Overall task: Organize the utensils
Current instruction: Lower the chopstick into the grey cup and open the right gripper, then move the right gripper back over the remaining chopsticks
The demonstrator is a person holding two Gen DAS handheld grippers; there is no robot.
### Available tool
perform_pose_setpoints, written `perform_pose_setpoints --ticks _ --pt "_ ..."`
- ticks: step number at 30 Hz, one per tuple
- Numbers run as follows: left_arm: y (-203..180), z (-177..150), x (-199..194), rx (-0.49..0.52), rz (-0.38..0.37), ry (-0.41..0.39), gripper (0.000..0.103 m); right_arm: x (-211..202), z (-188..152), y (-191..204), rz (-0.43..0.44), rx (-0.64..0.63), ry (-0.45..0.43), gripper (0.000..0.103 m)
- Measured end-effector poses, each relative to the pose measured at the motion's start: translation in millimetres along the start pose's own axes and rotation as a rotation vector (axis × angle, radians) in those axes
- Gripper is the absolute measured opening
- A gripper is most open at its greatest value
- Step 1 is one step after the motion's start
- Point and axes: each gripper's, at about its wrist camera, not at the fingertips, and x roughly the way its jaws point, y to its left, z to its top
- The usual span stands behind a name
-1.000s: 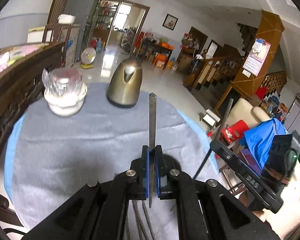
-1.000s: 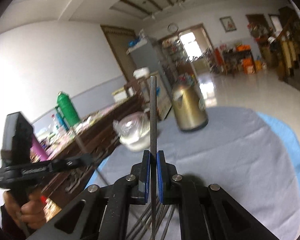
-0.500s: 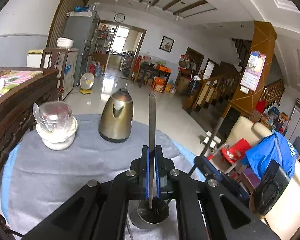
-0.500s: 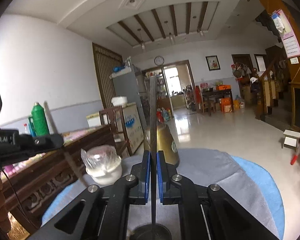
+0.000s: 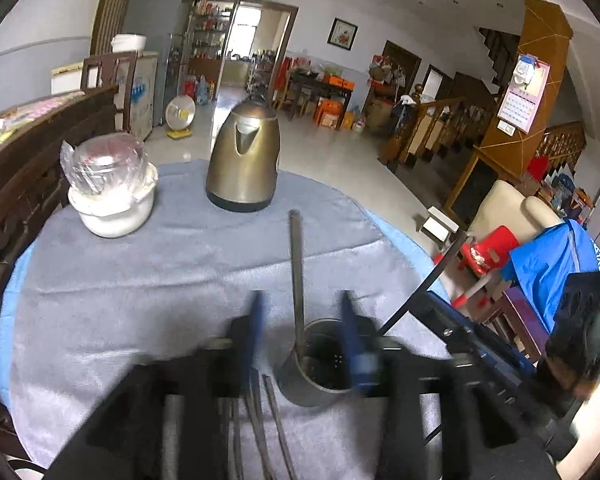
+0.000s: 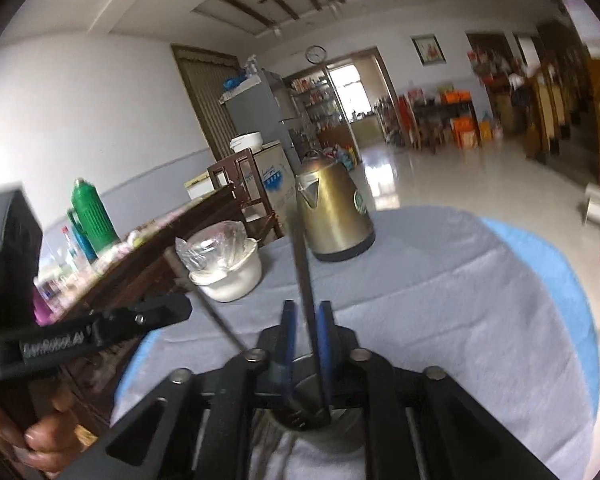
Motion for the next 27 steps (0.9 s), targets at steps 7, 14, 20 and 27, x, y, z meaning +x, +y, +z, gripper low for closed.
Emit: perform_pose_setpoints --ticks 7,14,20,27 --pt "4.7 -30.9 -25.2 0.039 0.036 -0.015 0.057 -43.6 -18.9 -15.0 0.014 0.071 -0.085 0.069" --pt "19.7 -78.2 -28.4 0.019 0.092 0.049 0.059 -65.8 -45.5 -19.3 0.035 0.061 -0.021 0.069" --pt "36.4 -118.4 -22.7 -0.008 0.163 0.141 0.06 -67.0 -81.5 -19.5 0.02 0.031 0.091 0.069" --pt "63.7 -152.2 -21.7 -0.074 0.227 0.227 0.06 -59.2 -114.2 -15.2 0.017 0.028 0.185 0.069"
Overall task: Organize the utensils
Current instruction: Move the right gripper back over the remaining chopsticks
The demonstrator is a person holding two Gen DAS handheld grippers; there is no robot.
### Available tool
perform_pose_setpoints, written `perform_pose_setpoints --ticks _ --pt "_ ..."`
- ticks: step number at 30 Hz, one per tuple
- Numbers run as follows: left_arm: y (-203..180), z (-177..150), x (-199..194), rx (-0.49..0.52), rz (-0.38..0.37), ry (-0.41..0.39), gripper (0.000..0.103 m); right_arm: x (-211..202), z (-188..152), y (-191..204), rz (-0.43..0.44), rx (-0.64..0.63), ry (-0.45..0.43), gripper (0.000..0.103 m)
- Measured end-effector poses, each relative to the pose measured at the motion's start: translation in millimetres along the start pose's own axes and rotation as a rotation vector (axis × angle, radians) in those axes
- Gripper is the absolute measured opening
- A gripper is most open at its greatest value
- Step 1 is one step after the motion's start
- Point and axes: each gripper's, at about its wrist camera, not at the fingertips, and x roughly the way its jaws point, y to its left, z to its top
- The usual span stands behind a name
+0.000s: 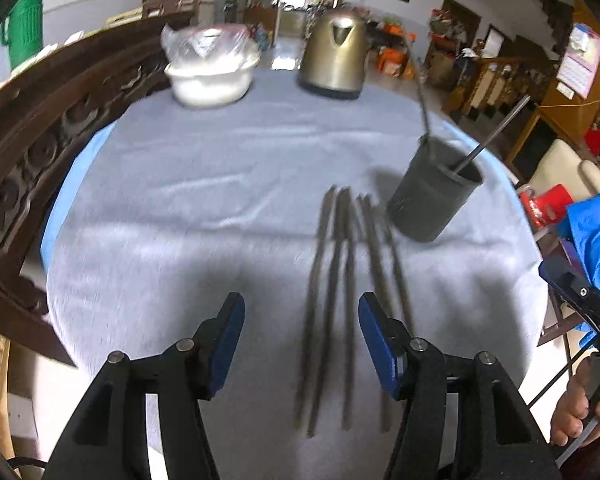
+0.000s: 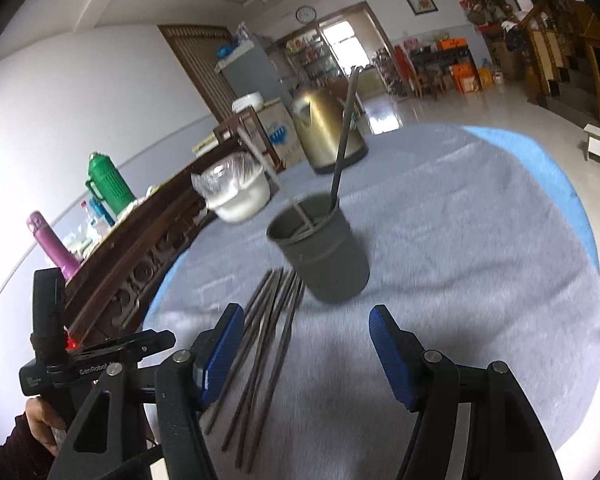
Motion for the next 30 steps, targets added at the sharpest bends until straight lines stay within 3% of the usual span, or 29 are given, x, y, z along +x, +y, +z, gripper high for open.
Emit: perform_pose_setpoints --ticks 5,16,22,30 --pt "11.7 -9.6 2.5 -0.034 0.01 0.037 0.06 9.7 -8.8 9.6 0.016 -0.004 0.047 0.069" --pt "12.8 -12.9 -13.8 -0.028 0.004 0.02 0.061 12.2 -12.8 29.3 0.04 -0.018 0.08 0.067" --pt "17.3 -21.1 -6.3 -0.05 -0.014 0.048 0.061 24.5 -15.9 35.4 0.033 -0.028 0.143 0.041" --pt "22.3 -26.4 6.8 -0.078 -0.021 0.084 0.061 46.8 -25.9 45.3 0.023 -0.034 0.229 0.04"
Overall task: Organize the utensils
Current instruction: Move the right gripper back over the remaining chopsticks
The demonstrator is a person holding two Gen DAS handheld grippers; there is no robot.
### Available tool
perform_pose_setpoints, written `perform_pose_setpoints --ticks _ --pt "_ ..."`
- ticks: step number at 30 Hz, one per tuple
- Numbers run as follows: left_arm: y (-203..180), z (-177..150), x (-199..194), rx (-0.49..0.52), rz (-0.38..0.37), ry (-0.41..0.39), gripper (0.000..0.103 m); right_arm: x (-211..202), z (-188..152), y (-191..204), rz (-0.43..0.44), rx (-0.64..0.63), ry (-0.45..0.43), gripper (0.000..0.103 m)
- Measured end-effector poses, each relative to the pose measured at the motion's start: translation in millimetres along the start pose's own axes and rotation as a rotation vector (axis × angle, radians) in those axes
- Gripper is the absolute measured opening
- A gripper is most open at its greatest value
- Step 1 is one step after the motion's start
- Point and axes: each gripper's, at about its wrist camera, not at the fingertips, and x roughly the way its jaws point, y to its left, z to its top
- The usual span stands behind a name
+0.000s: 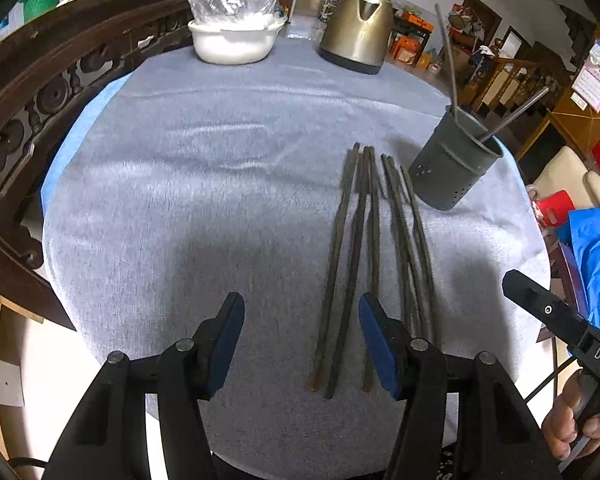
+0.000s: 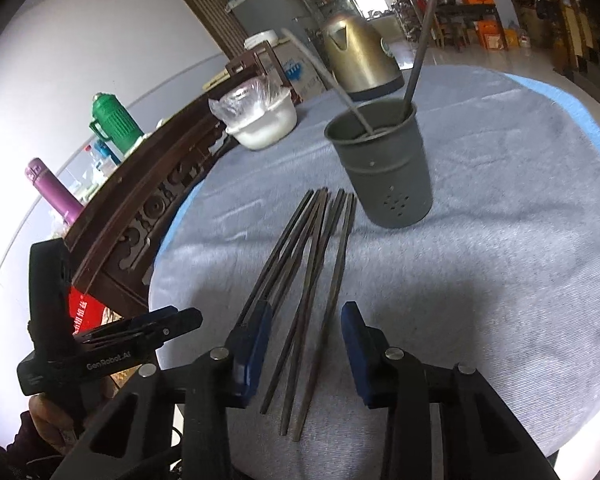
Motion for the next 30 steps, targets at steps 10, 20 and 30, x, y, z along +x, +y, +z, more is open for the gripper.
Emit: perform_pose_setpoints --ticks 10,20,30 --pt "13.0 2.2 17.9 -0.028 0.016 0.053 0.061 19.3 1.3 -5.7 -0.035 0.028 0.057 0.04" --pt "9.5 25.1 35.9 -0.019 -0.017 0.072 0.06 44.0 19.6 -14.6 -0.06 0.056 0.093 0.037" --pt "11.6 39.9 57.6 -0.038 -0.021 0.126 0.057 75.5 31.1 -16.2 -0.115 0.056 0.155 0.02"
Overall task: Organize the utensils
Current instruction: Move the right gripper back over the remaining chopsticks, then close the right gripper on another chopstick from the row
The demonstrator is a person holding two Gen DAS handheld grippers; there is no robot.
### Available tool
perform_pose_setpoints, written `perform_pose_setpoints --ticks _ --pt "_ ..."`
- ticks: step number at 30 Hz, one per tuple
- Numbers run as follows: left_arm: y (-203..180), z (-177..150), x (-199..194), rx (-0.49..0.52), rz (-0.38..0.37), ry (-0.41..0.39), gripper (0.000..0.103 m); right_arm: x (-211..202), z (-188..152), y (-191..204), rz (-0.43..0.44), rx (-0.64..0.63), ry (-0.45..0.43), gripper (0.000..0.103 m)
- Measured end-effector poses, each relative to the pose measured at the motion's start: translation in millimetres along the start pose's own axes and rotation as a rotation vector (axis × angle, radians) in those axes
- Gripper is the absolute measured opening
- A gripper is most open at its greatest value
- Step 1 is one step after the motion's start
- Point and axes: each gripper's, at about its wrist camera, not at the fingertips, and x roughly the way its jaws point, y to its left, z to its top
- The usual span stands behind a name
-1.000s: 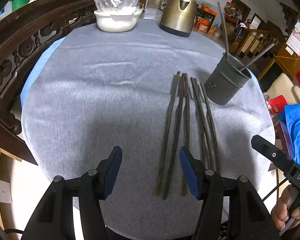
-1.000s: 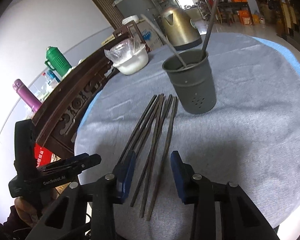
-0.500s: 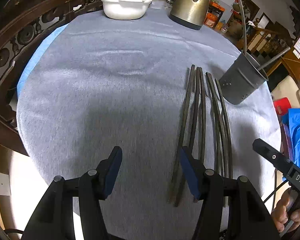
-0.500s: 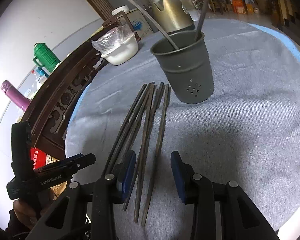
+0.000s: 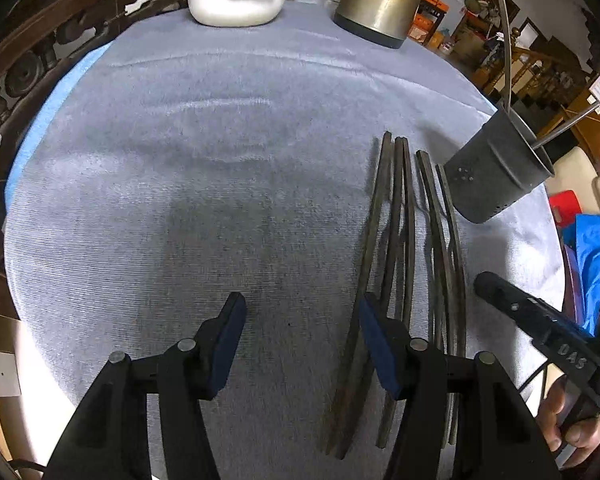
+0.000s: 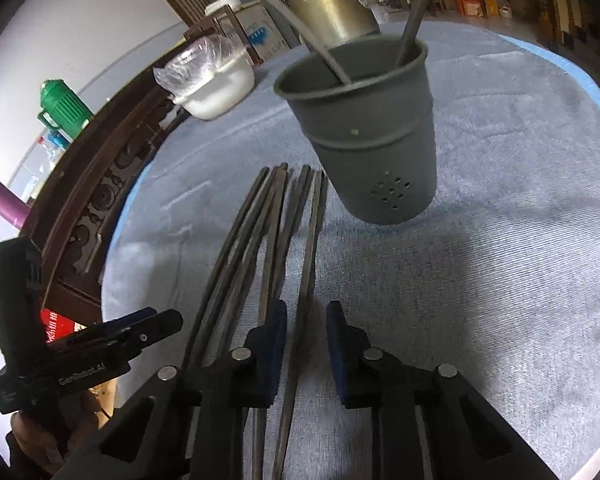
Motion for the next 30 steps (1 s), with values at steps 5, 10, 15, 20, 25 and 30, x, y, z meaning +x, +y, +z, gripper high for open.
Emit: perform_pose_setpoints --ticks 5,10,15,20,25,30 --pt "-4.1 3.4 5.0 0.017 -0.027 0.013 0.04 9.3 0.0 1.9 -0.012 -0.001 0.027 0.016" --pt "-9.3 6.3 4.9 0.008 -0.082 0.023 0.04 13.8 1.1 6.4 -0.022 -0.014 0.036 0.014" --pt "-11.5 9.9 4.8 0.018 -0.075 0.0 0.04 16.8 0.4 11.0 -0.027 -0.02 0.042 0.014" --pt "-12.2 14.8 15.2 0.02 -0.072 -0.001 0.033 14.2 -1.9 8.7 -0.034 -0.017 0.048 0.012" --pt "-13.6 16.8 18.6 0.002 -0.119 0.001 0.012 9.8 -4.7 2.7 -0.044 0.0 0.048 0.012" --pt "-17.2 12.1 23.5 0.004 -0.127 0.012 0.008 7.1 -7.0 -2.8 -0.035 0.028 0.052 0.012"
